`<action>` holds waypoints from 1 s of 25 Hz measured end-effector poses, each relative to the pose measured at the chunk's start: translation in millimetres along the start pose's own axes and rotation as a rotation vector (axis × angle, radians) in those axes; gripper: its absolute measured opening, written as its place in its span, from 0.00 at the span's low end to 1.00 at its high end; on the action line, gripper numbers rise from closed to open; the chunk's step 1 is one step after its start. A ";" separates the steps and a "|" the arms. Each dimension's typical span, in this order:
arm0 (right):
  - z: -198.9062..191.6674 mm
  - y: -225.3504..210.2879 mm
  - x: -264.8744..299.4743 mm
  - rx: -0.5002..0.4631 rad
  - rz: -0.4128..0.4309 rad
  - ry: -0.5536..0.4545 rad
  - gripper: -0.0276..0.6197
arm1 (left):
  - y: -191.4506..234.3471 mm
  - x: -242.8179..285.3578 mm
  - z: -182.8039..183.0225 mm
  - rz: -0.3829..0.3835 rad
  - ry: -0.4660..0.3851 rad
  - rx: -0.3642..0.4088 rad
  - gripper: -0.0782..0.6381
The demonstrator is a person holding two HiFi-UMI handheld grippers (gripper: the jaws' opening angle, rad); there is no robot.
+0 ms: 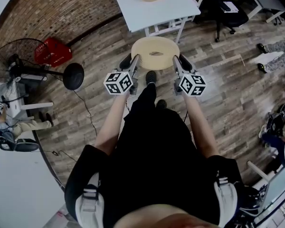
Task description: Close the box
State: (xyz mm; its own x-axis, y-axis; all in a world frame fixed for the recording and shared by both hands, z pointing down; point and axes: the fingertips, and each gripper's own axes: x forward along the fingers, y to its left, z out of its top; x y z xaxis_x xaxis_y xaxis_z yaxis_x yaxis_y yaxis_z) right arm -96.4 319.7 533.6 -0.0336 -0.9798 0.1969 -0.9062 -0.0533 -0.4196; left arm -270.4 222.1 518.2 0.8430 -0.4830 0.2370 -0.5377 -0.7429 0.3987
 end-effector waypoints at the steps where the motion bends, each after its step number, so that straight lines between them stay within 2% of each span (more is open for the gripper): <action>1: 0.4 -0.1 2.3 -0.003 -0.001 -0.001 0.21 | 2.1 1.8 0.6 -0.001 0.001 -0.003 0.31; 14: 9.4 -10.5 32.0 -0.036 -0.010 0.001 0.21 | 19.5 27.9 12.0 -0.027 -0.002 -0.016 0.31; 25: 16.8 -16.1 100.6 -0.031 -0.006 0.021 0.21 | 70.3 66.3 33.0 -0.011 0.009 -0.030 0.31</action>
State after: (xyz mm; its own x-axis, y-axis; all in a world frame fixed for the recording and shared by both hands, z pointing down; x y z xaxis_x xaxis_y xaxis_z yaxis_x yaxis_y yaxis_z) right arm -78.0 218.8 545.2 -0.0371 -0.9752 0.2182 -0.9189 -0.0525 -0.3911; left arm -252.9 122.6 532.6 0.8490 -0.4707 0.2400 -0.5277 -0.7339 0.4276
